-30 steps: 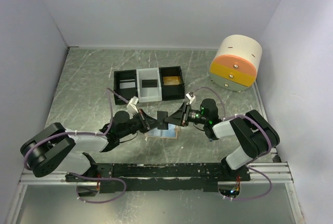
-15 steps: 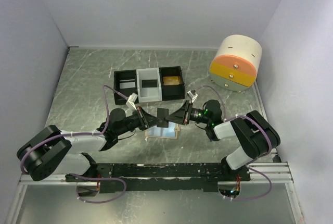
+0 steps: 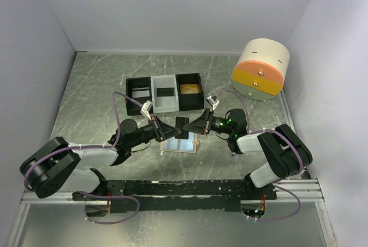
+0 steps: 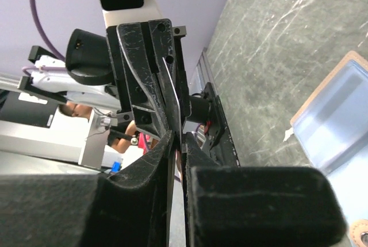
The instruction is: Take the credit cards out of the card holder
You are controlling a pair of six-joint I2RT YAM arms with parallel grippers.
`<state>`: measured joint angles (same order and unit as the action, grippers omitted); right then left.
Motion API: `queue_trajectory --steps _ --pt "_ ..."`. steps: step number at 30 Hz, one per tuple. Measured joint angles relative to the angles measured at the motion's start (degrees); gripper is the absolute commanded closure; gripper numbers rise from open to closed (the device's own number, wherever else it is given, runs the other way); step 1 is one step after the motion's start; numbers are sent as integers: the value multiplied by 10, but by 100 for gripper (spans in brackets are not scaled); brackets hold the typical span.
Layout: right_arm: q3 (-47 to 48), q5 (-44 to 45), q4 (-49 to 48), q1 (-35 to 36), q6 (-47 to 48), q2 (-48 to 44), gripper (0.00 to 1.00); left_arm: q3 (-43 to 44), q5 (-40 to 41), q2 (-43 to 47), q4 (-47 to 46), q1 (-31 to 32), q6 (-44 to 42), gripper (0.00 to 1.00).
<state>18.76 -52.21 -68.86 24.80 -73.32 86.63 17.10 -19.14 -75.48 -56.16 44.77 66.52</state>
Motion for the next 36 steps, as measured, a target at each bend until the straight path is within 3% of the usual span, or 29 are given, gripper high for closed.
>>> queue_trajectory --steps 2,6,12,17,26,32,36 --pt "0 -2 -18 0 -10 3 100 0 0 0 -7 -1 2 93" --pt "-2 -3 -38 -1 -19 4 100 0 0 2 -12 -1 2 87" --pt "-2 -3 -20 0 -7 -9 100 -3 0 15 0 -1 -3 62" --pt "7 5 58 0 37 -48 100 -3 6 45 23 -1 -14 45" --pt "37 33 215 -1 130 -91 100 1 40 104 138 -1 -58 38" --pt "64 61 314 -1 190 -106 100 27 77 138 257 -1 -100 22" --pt "87 82 373 -1 227 -113 100 34 113 176 330 -1 -127 16"
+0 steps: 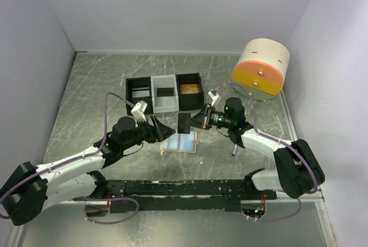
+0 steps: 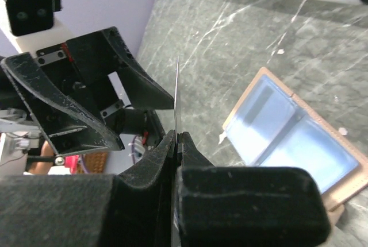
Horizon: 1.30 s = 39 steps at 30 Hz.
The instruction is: Take the credit cards out of the card holder
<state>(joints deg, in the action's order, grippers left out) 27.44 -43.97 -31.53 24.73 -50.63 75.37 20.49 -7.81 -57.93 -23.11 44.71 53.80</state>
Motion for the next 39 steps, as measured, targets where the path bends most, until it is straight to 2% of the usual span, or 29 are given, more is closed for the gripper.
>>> queue_trajectory --steps 4,5,12,17,22,24,28,33,39 --pt "21 26 56 0 39 -12 100 47 54 15 119 0 -50 1" --pt "28 34 73 0 51 -16 100 61 66 15 141 0 -61 0" --pt "61 99 146 3 130 -60 100 189 197 1 319 -1 -151 0" --pt "74 147 173 21 184 -73 100 252 229 -49 395 -38 -194 0" --pt "104 218 213 87 257 -73 100 267 217 -61 431 -114 -221 0" --pt "122 243 232 115 294 -71 100 267 203 -54 440 -164 -233 0" --pt "157 295 258 157 373 -57 100 267 209 -22 464 -226 -245 0" --pt "173 368 262 197 478 -36 100 299 240 31 526 -232 -260 0" --pt "180 405 230 214 627 18 100 300 295 113 528 -232 -292 0"
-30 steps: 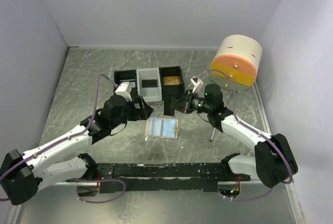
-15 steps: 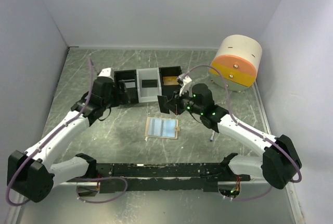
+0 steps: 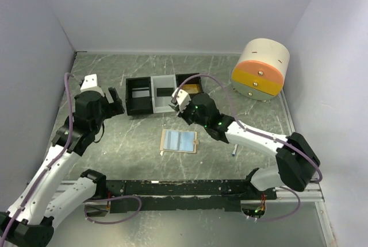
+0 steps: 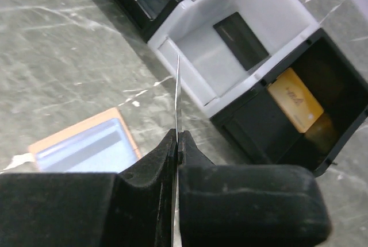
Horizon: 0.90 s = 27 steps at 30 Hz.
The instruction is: Take the credit cards out of the card holder
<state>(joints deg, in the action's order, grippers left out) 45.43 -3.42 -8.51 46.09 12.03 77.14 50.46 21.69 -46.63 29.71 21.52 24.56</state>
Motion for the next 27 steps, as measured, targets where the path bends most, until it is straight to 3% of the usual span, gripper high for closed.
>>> queue_trajectory --steps 8,27 --pt "133 25 2 2 110 123 100 -57 23 12 10 0 -6 0" --pt "333 108 71 3 210 332 100 -56 56 21 33 -2 -10 0"
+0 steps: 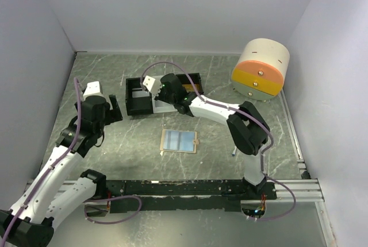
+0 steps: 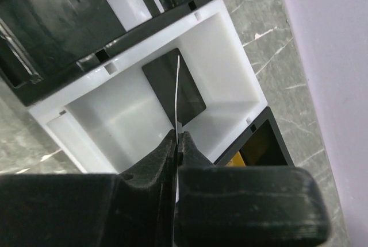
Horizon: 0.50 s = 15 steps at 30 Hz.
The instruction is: Take the credit cards out of the card holder
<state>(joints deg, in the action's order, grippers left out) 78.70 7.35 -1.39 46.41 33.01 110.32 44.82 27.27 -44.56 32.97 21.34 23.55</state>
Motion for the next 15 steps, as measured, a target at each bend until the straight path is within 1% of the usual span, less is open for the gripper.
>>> queue_trajectory --steps 8,15 --pt "40 41 19 0 52 69 100 0 -1 0 0 0 -2 0" --pt "75 43 17 0 79 109 100 0 -3 -2 0 0 -6 0"
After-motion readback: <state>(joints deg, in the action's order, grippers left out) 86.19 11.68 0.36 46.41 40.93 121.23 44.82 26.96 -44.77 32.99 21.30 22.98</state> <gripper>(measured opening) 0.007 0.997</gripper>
